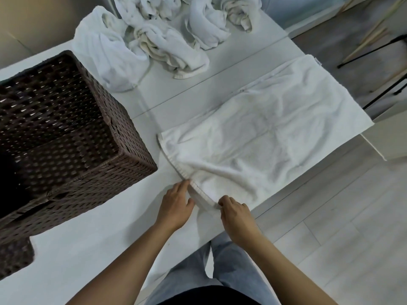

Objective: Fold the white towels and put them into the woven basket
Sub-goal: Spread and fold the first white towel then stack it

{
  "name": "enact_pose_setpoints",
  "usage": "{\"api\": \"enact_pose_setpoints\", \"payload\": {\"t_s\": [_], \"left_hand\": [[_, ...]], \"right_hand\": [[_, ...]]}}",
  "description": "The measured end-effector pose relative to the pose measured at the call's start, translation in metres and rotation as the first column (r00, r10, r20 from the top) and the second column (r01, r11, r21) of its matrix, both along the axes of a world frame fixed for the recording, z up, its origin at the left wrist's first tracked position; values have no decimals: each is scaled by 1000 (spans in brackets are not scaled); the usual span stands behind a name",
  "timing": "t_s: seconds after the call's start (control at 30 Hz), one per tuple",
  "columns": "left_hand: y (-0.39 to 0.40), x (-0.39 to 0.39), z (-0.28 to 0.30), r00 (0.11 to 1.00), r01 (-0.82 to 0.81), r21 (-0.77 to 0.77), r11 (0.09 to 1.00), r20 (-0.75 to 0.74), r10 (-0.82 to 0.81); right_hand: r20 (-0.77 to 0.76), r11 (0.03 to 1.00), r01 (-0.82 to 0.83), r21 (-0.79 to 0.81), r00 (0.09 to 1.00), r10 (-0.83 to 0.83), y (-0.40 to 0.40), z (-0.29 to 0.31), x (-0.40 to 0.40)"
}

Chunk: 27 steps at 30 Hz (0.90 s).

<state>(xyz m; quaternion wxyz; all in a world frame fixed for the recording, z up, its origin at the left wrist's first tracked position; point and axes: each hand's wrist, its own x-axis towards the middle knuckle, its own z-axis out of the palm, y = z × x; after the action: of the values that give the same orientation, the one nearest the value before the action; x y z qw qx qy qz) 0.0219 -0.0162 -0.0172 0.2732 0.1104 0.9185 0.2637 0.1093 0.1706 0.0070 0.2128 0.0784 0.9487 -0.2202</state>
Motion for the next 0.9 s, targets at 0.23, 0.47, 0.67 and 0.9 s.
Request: {"api": "enact_pose_setpoints", "payload": {"t_s": [0.23,0.47,0.67,0.9], "left_hand": [[43,-41,33,596,-798,295,527,517,614],[63,-96,38,547,-836,353,419,482,685],[79,-102,72,684,-700,466,541,218,696],[134,-118,111,743,-579,576,576,83,664]], "right_hand": [[-121,955,45,-293,989,-84,10,59,6],[-49,902,164,-398,979,-200,27,96,1],[-110,818,303,-489,909,-402,61,114,10],[-119,710,399,-580,821,-559,125,132,7]]}}
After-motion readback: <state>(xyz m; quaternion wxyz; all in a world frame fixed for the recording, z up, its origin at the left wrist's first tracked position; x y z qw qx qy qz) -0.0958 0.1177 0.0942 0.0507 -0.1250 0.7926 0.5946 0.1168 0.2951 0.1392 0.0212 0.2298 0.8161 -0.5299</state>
